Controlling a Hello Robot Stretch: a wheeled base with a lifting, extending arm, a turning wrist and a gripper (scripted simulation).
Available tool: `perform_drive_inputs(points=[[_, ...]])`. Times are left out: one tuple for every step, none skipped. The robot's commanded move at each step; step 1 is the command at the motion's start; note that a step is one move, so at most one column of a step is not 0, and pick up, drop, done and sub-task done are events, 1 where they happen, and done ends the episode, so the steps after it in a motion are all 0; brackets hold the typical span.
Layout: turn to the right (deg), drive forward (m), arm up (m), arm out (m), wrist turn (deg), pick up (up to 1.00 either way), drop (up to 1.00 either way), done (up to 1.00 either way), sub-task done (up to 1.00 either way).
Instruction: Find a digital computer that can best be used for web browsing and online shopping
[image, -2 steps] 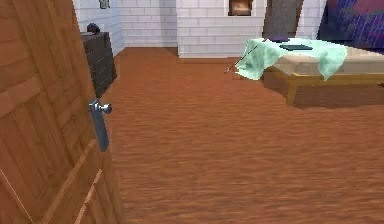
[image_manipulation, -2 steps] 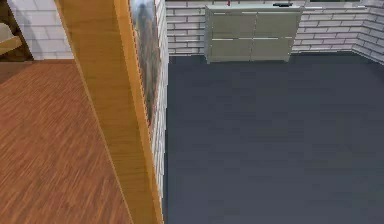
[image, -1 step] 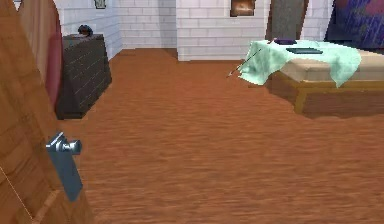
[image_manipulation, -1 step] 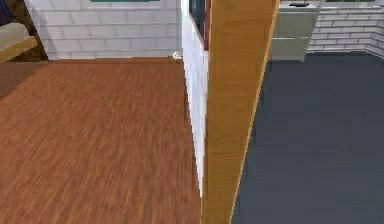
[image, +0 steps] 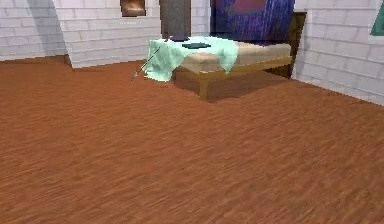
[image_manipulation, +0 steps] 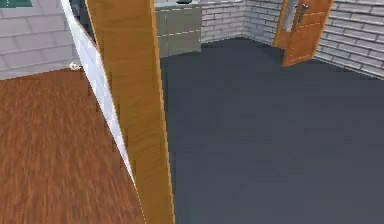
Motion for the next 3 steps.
perform_drive_inputs(points=[[0.0, 1.0, 0.0, 0.0, 0.0, 0.0, 0.0, 0.0, 0.0], [0.0, 1.0, 0.0, 0.0, 0.0, 0.0, 0.0, 0.0, 0.0], [0.0, 0.75, 0.0, 0.0, 0.0, 0.0, 0.0, 0.0, 0.0]])
